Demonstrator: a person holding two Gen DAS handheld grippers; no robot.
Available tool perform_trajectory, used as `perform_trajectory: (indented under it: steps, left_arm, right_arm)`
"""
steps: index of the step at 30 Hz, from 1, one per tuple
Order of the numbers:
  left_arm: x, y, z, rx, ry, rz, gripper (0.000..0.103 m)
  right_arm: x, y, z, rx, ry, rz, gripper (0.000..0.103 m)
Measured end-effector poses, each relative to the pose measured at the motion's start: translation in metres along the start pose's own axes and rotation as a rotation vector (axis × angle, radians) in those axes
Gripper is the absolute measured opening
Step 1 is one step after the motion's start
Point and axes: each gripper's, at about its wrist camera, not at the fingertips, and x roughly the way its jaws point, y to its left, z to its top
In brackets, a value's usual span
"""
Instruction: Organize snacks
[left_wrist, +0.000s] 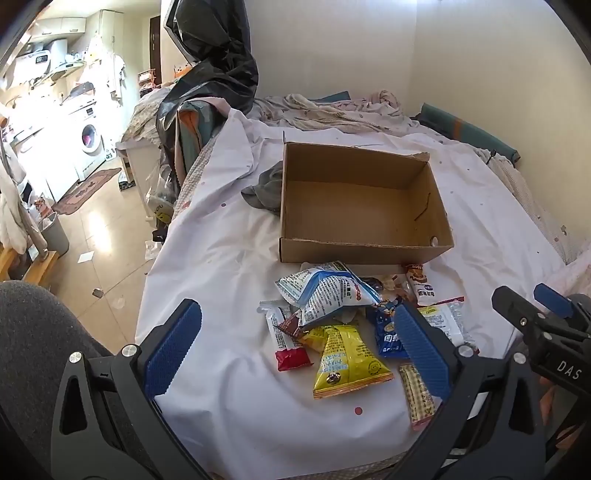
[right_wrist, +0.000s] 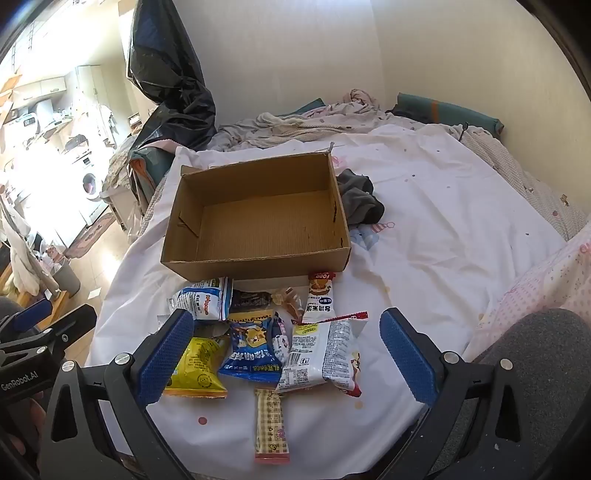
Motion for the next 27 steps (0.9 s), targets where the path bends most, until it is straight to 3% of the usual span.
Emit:
perform_trajectory:
  steps: [27]
  left_arm:
    - [0.0013,-0.0027,-0.0013,-0.012,-0.002,0.003,0.103]
  right_arm:
    - [0.0009,-0.0022,0.0001,0.001,0.001,0.002,0.103]
